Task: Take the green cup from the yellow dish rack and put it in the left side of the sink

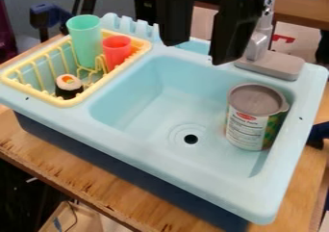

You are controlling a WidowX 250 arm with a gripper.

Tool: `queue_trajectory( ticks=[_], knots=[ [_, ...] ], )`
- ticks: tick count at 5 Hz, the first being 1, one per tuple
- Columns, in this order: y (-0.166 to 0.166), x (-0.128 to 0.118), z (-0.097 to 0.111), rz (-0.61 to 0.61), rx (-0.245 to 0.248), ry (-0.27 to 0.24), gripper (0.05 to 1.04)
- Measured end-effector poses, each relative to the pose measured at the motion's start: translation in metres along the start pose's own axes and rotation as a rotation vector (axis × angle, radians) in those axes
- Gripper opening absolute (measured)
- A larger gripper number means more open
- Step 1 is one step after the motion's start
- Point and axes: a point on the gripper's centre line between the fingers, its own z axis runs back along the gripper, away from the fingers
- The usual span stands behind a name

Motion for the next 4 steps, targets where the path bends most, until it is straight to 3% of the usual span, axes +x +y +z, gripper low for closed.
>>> queue_trajectory(
  ticks=[1,2,4],
  knots=[
    [0.0,0.001,-0.007,0.002,0.001,0.029,0.999],
    [0.021,0.003,0.001,0.024,0.022,0.027,1.0],
    [0.079,0.003,0.02,0.117,0.059,-0.047,1.0]
  ],
)
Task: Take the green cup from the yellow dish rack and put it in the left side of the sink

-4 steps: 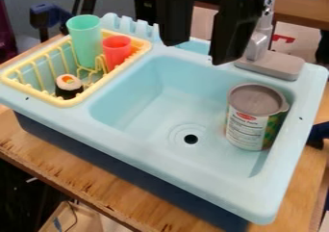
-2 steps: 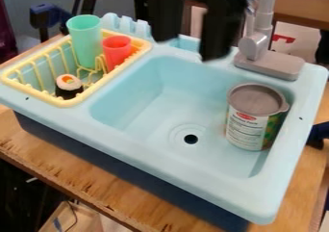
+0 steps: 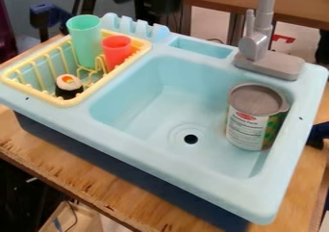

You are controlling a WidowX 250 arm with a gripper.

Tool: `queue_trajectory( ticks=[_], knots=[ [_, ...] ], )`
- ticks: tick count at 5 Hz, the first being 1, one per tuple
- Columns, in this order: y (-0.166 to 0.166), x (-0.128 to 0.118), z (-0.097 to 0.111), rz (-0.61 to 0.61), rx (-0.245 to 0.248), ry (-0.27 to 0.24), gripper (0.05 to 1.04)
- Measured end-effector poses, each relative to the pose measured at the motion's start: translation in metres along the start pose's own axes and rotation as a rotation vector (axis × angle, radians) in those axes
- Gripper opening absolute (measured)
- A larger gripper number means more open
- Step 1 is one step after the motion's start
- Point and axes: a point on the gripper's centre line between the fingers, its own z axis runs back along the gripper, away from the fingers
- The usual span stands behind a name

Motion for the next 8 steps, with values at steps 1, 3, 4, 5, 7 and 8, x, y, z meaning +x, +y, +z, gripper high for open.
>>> queue_trajectory(
  ticks=[1,3,4,5,7,8],
  knots=[
    [0.036,0.004,0.006,0.04,0.023,-0.017,0.999],
    [0.093,0.014,0.005,0.069,0.061,-0.011,0.999],
    [0.119,0.018,-0.005,0.112,0.048,-0.027,0.999],
    [0.128,0.026,-0.015,0.112,0.036,-0.048,0.999],
    [0.146,0.042,-0.045,0.112,0.019,-0.037,0.999],
    [0.151,0.051,-0.059,0.113,0.008,-0.015,0.999]
  ],
)
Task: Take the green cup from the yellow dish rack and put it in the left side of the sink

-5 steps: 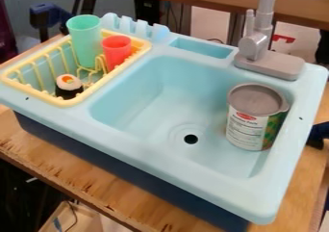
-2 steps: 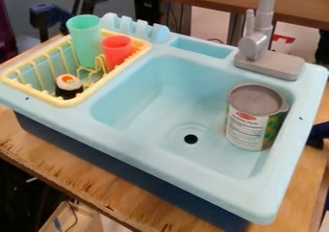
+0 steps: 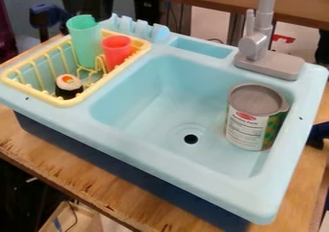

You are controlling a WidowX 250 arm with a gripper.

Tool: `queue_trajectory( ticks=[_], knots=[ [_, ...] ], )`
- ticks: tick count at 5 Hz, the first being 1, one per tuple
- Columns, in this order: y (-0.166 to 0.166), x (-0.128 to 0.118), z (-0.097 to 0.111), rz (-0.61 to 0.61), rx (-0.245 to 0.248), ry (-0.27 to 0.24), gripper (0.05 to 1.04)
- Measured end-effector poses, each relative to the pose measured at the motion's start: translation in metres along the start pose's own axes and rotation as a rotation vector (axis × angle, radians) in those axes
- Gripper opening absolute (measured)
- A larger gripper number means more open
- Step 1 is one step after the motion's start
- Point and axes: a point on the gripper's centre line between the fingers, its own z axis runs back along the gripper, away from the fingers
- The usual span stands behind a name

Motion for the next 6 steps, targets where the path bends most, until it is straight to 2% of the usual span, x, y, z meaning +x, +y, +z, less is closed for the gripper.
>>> queue_trajectory(
  ticks=[2,3,5,6],
  knots=[
    [0.004,0.009,-0.017,0.013,-0.005,0.023,0.999],
    [0.005,0.011,-0.022,0.023,-0.001,0.033,0.944],
    [0.006,0.014,-0.029,0.03,-0.004,0.038,0.394],
    [0.004,0.011,-0.029,0.035,-0.015,0.057,0.167]
  ],
)
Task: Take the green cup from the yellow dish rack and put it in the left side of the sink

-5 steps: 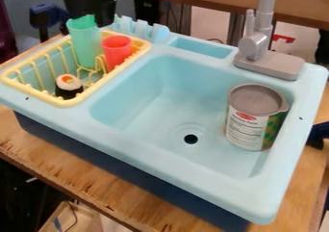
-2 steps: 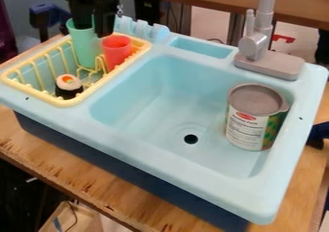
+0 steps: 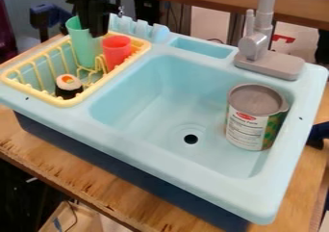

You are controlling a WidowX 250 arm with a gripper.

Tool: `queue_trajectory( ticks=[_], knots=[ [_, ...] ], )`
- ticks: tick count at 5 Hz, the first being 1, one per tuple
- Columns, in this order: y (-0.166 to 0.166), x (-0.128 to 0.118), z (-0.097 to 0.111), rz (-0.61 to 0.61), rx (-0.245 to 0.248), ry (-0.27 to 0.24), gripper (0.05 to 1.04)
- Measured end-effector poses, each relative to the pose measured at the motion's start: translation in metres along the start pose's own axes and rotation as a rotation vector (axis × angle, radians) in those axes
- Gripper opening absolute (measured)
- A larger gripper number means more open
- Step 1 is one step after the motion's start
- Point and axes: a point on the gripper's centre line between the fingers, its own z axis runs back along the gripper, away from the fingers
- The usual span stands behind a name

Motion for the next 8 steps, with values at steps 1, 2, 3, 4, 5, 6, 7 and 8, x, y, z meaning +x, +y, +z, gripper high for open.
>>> queue_trajectory(
  ticks=[1,2,3,4,5,6,7,8],
  knots=[
    [-0.002,0.0,0.009,0.001,0.016,0.004,0.084],
    [-0.015,-0.001,0.027,-0.012,0.056,0.005,0.08],
    [-0.036,-0.02,0.084,-0.022,0.123,-0.147,0.08],
    [-0.061,-0.05,0.107,-0.069,0.138,-0.202,0.08],
    [-0.107,-0.072,0.11,-0.188,0.115,-0.2,0.08],
    [-0.154,-0.08,0.089,-0.317,0.059,-0.162,0.08],
    [-0.181,-0.084,0.066,-0.388,0.013,-0.124,0.08],
    [-0.184,-0.084,0.041,-0.378,0.008,-0.06,0.08]
  ],
)
